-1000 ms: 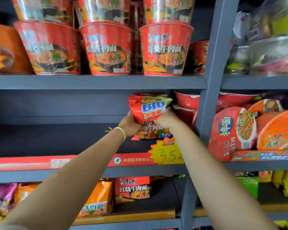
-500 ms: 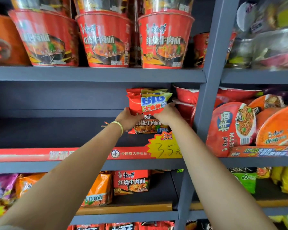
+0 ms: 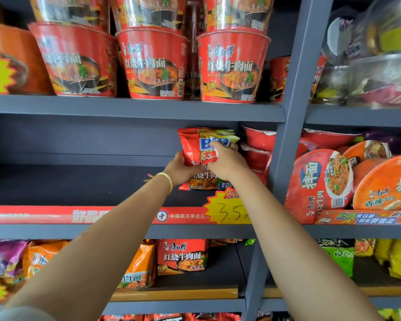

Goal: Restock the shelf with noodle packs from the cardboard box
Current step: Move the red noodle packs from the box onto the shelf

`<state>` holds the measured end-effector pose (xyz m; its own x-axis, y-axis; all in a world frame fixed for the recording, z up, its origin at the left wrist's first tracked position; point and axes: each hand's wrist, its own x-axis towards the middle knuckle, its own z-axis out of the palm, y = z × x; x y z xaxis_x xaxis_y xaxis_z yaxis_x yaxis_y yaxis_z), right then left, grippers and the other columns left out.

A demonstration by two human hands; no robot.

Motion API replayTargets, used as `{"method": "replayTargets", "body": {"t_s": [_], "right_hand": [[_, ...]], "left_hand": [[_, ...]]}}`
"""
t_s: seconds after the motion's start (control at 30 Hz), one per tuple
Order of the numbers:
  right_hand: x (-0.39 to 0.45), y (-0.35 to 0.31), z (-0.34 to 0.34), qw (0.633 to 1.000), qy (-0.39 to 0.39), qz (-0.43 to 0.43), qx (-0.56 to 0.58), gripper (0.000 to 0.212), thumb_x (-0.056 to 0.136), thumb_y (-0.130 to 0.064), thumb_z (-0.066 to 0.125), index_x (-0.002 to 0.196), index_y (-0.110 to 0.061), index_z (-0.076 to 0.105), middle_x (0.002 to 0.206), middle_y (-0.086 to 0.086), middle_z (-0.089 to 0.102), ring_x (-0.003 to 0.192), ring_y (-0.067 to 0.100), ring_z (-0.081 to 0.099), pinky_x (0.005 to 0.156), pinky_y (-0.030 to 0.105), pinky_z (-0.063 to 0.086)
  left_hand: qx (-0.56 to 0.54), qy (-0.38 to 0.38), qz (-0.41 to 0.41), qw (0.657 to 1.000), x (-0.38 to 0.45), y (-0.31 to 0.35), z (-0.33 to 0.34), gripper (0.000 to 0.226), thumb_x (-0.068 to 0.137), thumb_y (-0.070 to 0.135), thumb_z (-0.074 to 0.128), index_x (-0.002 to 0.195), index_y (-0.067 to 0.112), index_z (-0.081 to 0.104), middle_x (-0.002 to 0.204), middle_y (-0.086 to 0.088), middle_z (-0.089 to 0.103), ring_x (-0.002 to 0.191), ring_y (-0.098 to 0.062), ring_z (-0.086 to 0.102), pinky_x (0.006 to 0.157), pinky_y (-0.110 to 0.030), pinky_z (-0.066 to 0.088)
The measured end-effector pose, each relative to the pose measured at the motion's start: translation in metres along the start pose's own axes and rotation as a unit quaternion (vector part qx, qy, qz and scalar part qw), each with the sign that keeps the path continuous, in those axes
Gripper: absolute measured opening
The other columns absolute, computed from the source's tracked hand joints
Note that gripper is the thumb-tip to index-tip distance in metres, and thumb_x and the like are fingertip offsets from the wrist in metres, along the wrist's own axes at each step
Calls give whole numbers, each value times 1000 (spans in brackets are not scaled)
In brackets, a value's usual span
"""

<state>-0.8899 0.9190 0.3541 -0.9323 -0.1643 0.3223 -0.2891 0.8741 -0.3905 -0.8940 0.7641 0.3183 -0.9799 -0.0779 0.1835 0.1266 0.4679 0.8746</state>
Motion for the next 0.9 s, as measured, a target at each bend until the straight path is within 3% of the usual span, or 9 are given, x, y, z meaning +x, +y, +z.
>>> {"method": "replayTargets", "body": {"t_s": [0.1, 0.23, 0.4, 0.57, 0.7, 0.8, 0.9], "right_hand": [[3, 0, 0, 1000, -3, 5, -4, 70, 94, -34, 58, 155, -34, 24, 153, 18, 26, 128, 37, 47, 104, 34, 42], [6, 3, 7, 1000, -20, 5, 8, 73, 93, -30, 58, 155, -42, 20, 154, 19, 20, 128, 38, 47, 105, 35, 43], [4, 5, 5, 999, -7, 12, 35, 71, 92, -27, 58, 153, -42, 25, 148, 17, 25, 121, 36, 53, 101, 32, 44], [-9, 0, 3, 999, 47, 5, 20, 62, 95, -25, 55, 152, -35, 33, 149, 18, 22, 128, 38, 43, 103, 37, 42], [-21, -7, 4, 991, 132, -19, -13, 53, 96, -24, 56, 147, -24, 41, 146, 19, 27, 132, 38, 35, 103, 41, 41], [-26, -18, 8, 975, 209, -77, 1, 39, 93, -20, 56, 132, -13, 53, 135, 19, 41, 120, 37, 46, 97, 44, 45], [-32, -42, 17, 949, 238, -183, 95, 14, 87, -13, 56, 98, -9, 64, 98, 10, 61, 85, 32, 59, 73, 44, 51]], "left_hand": [[18, 51, 1, 999, 5, -4, -2, 60, 85, 34, 76, 133, 17, 47, 124, -5, 65, 110, -29, 63, 97, -48, 51], [9, 41, -14, 999, 8, -5, -1, 55, 89, 35, 72, 134, 18, 46, 124, -5, 64, 109, -31, 63, 96, -46, 52], [4, 23, -29, 999, 11, -5, 0, 59, 89, 33, 70, 137, 14, 41, 127, -8, 63, 113, -32, 62, 100, -50, 50], [6, 64, -54, 996, 13, -14, -5, 81, 83, 43, 71, 148, 15, 31, 131, -12, 60, 112, -34, 63, 97, -50, 52], [13, 116, -27, 993, 10, -11, -6, 72, 84, 35, 70, 145, 15, 36, 129, -14, 60, 112, -32, 60, 95, -42, 51], [22, 136, -2, 990, -4, -1, -13, 59, 87, 29, 67, 139, 13, 44, 120, -9, 60, 102, -26, 61, 87, -34, 48], [54, 209, 53, 975, -35, 5, -42, 28, 89, 24, 60, 114, 15, 66, 96, -2, 67, 88, -25, 65, 81, -32, 52]]}}
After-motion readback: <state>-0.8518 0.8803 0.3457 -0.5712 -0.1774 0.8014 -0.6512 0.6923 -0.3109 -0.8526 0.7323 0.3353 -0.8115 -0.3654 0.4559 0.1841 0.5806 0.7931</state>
